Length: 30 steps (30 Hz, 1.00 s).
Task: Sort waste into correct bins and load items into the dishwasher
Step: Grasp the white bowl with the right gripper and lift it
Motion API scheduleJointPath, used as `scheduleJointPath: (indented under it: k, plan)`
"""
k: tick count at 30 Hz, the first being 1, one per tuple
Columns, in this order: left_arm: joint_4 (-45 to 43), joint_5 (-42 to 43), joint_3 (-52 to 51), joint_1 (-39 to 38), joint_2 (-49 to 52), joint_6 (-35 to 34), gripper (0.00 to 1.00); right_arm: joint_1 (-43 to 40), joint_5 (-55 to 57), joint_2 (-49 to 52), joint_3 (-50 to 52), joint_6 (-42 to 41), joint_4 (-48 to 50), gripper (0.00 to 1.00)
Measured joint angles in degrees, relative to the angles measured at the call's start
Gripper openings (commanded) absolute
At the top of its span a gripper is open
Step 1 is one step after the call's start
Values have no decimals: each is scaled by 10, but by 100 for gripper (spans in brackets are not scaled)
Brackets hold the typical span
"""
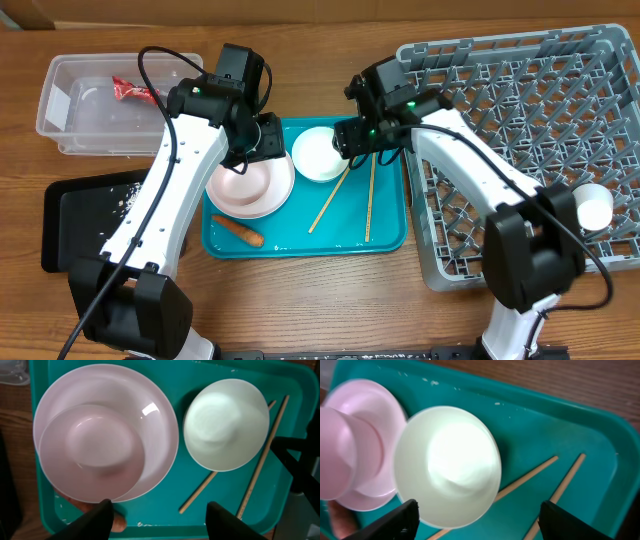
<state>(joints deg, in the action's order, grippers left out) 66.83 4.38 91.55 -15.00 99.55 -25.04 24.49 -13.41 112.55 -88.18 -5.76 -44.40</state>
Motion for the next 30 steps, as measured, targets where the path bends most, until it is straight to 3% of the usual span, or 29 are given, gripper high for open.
scheduleJointPath:
  k: [9, 17, 21, 30]
  plan:
    - [27, -70, 0, 0, 0, -3, 62, 0, 10, 63, 0, -42, 9, 27]
    - [30, -82, 0, 0, 0, -3, 62, 0, 10, 64, 0, -47, -12, 18]
    - [33, -82, 0, 0, 0, -3, 62, 0, 11, 64, 0, -48, -23, 4]
    - [39, -84, 0, 0, 0, -3, 62, -20, 7, 59, -38, -58, -62, 4]
